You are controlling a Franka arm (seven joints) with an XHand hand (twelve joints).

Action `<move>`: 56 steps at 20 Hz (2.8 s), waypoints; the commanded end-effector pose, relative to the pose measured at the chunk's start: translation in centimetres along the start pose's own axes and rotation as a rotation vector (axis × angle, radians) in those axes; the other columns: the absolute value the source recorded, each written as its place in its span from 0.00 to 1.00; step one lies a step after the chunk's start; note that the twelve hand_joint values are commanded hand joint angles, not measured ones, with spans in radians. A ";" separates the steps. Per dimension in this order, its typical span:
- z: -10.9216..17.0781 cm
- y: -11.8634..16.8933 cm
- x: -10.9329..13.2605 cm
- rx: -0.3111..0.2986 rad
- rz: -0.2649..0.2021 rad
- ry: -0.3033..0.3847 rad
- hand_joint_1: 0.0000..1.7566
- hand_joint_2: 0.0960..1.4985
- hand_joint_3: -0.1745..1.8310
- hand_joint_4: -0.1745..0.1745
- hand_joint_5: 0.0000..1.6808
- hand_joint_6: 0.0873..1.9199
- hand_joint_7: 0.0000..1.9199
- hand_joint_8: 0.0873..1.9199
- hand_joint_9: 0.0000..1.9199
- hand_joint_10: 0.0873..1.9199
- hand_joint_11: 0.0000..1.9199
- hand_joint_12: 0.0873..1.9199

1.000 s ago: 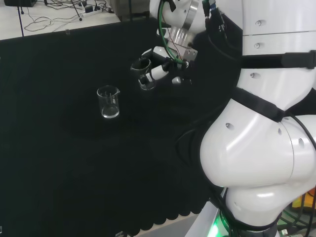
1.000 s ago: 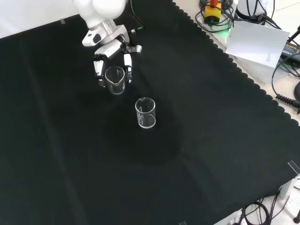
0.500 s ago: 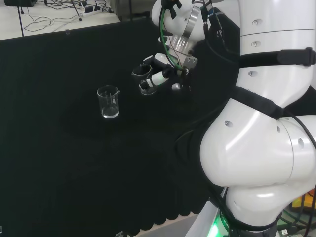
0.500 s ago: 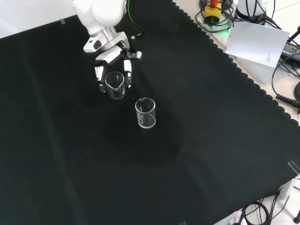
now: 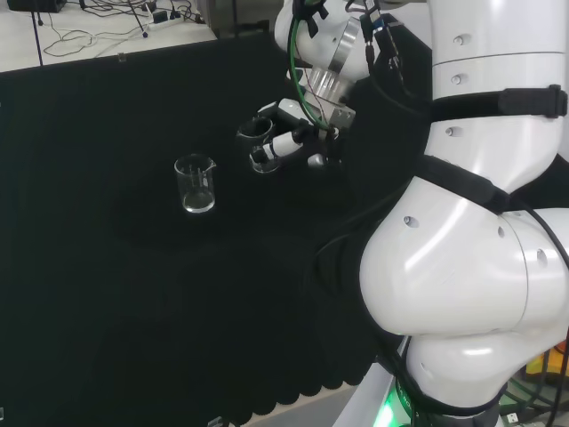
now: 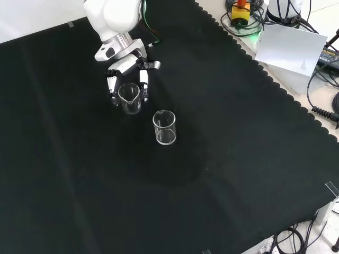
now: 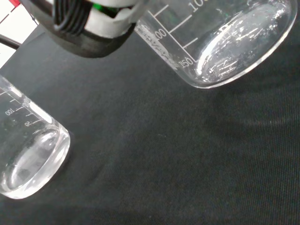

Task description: Place the beaker back on the table.

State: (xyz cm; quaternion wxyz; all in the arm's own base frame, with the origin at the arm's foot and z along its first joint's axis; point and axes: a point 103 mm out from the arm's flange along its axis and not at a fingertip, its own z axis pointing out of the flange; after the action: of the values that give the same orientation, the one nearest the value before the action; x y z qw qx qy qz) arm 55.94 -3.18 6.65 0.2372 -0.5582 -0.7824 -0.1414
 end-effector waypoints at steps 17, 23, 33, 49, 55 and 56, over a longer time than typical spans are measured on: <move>1.2 0.1 -1.2 0.034 0.007 0.053 0.73 0.70 0.00 0.40 0.67 0.37 0.70 0.24 0.68 0.37 0.61 0.37; 1.0 -0.6 -1.0 0.047 -0.011 0.004 0.70 0.72 0.00 0.50 0.57 0.48 0.57 0.40 0.58 0.33 0.48 0.50; 0.9 -1.4 -0.8 0.123 0.015 -0.021 0.65 0.61 0.00 0.34 0.22 0.31 0.16 0.36 0.29 0.30 0.12 0.70; -2.0 -1.0 -0.1 0.047 0.086 -0.026 0.57 0.59 0.00 0.28 0.18 0.04 0.04 0.35 0.15 0.35 0.03 0.73; -4.2 -1.8 1.7 -0.006 0.091 -0.039 0.55 0.58 0.00 0.28 0.18 0.02 0.03 0.35 0.13 0.36 0.01 0.73; -4.9 -2.1 2.2 -0.017 0.094 -0.044 0.55 0.58 0.00 0.28 0.18 0.02 0.03 0.35 0.13 0.36 0.01 0.73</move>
State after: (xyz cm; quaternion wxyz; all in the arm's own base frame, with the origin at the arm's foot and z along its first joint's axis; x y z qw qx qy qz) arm 55.16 -4.41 9.44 0.2407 -0.5874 -0.7651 -0.1079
